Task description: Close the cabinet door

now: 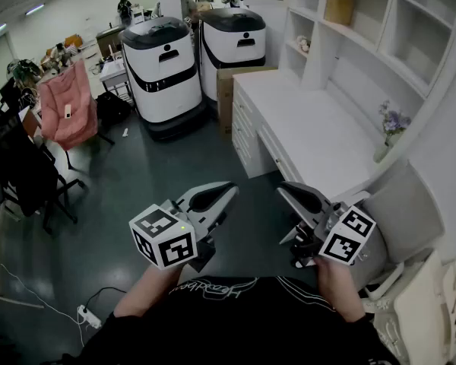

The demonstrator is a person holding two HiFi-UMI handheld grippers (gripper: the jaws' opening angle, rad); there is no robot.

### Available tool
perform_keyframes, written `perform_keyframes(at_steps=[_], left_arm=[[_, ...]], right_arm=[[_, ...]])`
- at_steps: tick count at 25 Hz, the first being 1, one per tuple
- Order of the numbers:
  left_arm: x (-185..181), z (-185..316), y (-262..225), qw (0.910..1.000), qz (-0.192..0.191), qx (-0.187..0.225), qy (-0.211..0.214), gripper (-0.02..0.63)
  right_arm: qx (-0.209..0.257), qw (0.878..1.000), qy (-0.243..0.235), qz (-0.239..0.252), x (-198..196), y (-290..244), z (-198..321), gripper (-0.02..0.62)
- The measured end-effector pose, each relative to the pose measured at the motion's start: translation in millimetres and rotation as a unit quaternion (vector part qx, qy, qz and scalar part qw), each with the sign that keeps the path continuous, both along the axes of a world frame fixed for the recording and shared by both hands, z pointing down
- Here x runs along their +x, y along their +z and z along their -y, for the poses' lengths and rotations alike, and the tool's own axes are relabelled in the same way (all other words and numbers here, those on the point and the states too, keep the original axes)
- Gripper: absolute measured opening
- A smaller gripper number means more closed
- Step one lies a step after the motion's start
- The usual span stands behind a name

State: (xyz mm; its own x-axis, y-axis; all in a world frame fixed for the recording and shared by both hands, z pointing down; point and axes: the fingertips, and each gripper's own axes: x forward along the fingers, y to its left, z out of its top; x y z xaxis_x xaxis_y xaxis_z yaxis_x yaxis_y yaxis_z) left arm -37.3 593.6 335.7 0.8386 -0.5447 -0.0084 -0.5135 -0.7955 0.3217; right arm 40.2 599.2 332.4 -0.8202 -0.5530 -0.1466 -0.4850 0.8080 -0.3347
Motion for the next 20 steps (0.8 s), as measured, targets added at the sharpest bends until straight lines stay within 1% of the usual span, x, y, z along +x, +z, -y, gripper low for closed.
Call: perform_keyframes(at_steps=[6,11,15,20], left_arm=[[-13,8,-12,0.9999,-0.006,0.007,0.010,0.025],[-28,8,-11,0.9997,0.000,0.010,0.020,0.025],[-46,13,1,0.9998,-0.002,-0.003,0.022,0.025],[-76,24,24,0.9996,-0.002,-0.025,0.016,0.025]], right_arm=[[0.006,1.000,0.006,-0.004,-16,-10,7,0.054],[0.002,1.000,0.010,-0.010,-33,-6,10,0.054],[-0.005,1.000,0.012,-0.019,-51,4,17,0.055],[-0.033,0.999,0.012,-0.017,-78,27,30,0.055]])
